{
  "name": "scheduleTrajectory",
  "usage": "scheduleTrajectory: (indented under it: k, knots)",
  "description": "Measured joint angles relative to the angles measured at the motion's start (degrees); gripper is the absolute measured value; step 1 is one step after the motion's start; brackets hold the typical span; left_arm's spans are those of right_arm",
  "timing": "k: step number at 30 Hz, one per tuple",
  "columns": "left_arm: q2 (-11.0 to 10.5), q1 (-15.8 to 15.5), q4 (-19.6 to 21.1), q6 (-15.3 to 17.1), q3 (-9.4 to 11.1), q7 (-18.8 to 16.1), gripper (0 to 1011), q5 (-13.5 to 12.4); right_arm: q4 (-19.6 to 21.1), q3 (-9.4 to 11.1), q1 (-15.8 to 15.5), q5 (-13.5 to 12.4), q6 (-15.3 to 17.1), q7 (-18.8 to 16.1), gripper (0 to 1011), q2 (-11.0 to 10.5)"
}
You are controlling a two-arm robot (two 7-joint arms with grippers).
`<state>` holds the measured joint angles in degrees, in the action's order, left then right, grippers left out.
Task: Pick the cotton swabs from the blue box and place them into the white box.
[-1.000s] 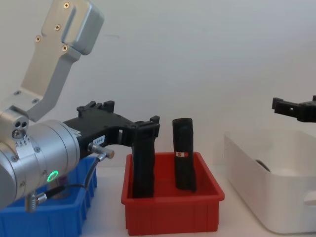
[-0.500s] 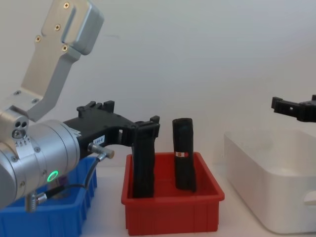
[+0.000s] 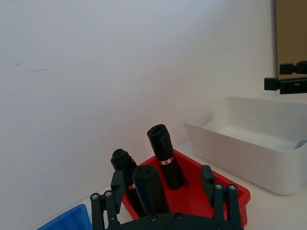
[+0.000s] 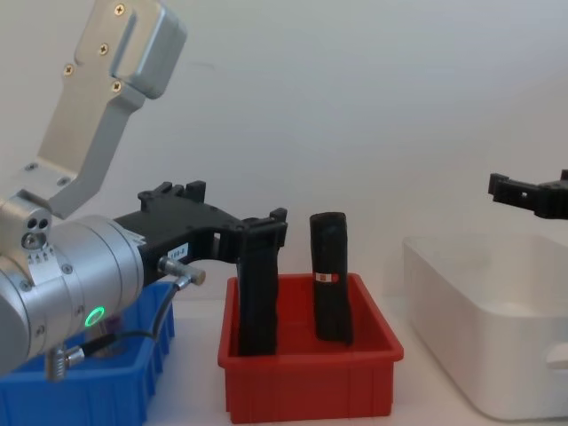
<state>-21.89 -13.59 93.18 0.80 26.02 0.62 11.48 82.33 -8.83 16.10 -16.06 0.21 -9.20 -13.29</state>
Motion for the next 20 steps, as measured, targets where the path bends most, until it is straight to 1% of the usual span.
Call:
scheduleTrajectory:
  k: [20]
  knots:
    - [0.00, 0.00, 0.00, 0.00, 0.00, 0.00, 1004, 0.00, 0.06, 0.00, -0.06, 0.00, -0.13, -0.11, 1002, 0.00]
